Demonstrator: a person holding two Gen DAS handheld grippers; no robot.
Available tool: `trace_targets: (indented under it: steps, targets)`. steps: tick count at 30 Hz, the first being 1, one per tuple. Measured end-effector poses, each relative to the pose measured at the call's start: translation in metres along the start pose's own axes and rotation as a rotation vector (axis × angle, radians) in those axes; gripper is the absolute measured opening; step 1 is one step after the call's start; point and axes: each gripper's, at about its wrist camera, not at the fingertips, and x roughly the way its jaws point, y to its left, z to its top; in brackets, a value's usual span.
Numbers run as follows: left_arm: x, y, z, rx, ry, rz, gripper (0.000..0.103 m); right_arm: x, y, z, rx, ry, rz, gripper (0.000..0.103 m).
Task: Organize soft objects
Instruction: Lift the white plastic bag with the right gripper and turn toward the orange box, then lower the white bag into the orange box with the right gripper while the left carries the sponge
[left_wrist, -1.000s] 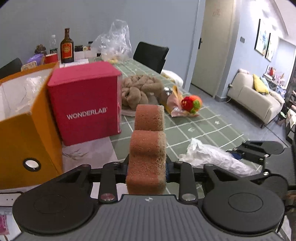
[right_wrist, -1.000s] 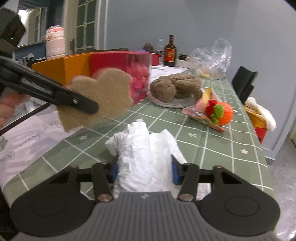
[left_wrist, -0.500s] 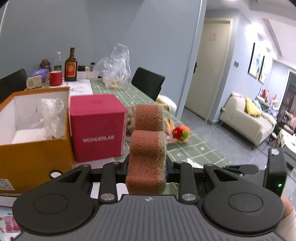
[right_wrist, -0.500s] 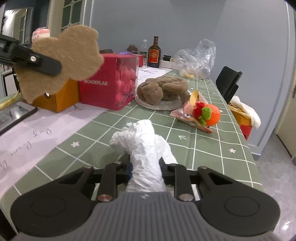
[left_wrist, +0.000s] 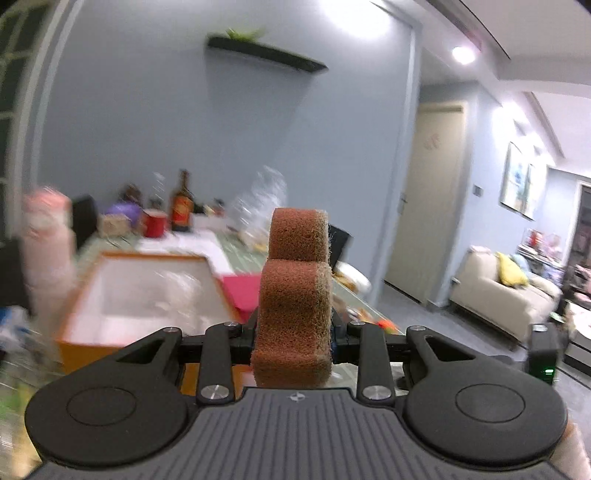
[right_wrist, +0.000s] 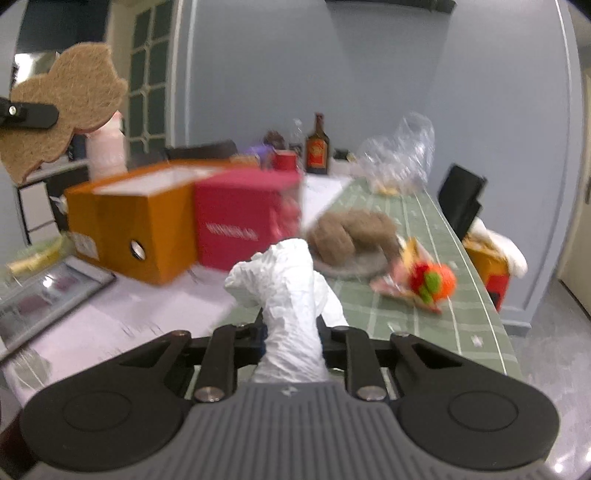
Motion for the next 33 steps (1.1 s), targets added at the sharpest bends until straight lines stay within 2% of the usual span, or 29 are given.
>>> trace_targets:
  steps: [6,11,15,23,33]
  targets:
    - [-0.031,0.035,0.014,-0.001,-0.068,0.141,0.036,-0.001,0.033,0.035,-0.048,-0.112,0.068,0.019]
    - [-0.033,0.057,0.024,-0.021,-0.101,0.226,0.036,0.013,0.066,0.064,-0.086,-0.186,0.095,0.019]
    - [-0.012,0.072,0.029,-0.044,-0.091,0.235,0.036,0.032,0.089,0.084,-0.120,-0.207,0.124,0.019]
    - [0.044,0.097,0.023,-0.083,0.010,0.237,0.036,0.078,0.120,0.109,-0.120,-0.200,0.198,0.019]
    - [0.064,0.123,0.010,-0.103,0.073,0.249,0.036,0.143,0.129,0.118,-0.053,-0.118,0.242,0.019]
